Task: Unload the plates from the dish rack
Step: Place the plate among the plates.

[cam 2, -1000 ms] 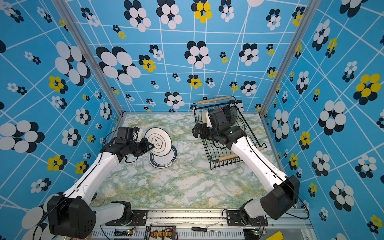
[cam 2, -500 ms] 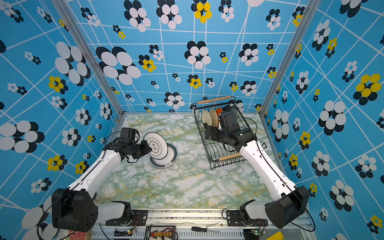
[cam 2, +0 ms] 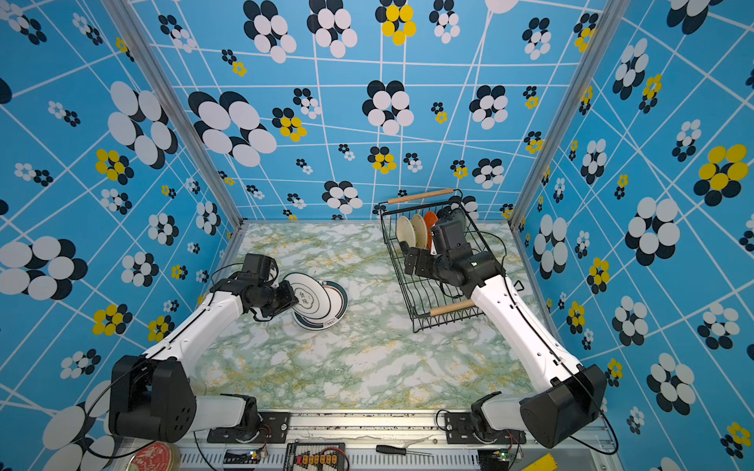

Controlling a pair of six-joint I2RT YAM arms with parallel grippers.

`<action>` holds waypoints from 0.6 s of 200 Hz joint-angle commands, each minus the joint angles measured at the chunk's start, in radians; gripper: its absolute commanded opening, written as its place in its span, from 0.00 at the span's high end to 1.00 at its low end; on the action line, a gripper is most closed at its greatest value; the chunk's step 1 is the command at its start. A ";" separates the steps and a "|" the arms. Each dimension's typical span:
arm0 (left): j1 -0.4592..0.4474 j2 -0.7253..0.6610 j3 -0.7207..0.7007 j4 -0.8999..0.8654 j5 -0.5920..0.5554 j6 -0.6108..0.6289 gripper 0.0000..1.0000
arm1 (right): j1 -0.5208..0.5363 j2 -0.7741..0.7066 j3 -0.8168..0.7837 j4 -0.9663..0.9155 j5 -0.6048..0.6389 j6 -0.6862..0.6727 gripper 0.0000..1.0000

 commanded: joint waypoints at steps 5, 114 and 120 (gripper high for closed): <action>0.008 0.008 -0.001 -0.014 -0.007 -0.016 0.75 | -0.008 0.001 -0.018 -0.012 -0.013 -0.021 0.01; 0.008 0.031 -0.050 0.031 0.019 -0.024 0.75 | -0.014 0.004 -0.031 0.005 -0.040 -0.031 0.01; 0.008 0.034 -0.053 0.033 0.020 -0.024 0.75 | -0.014 0.002 -0.032 0.005 -0.041 -0.030 0.01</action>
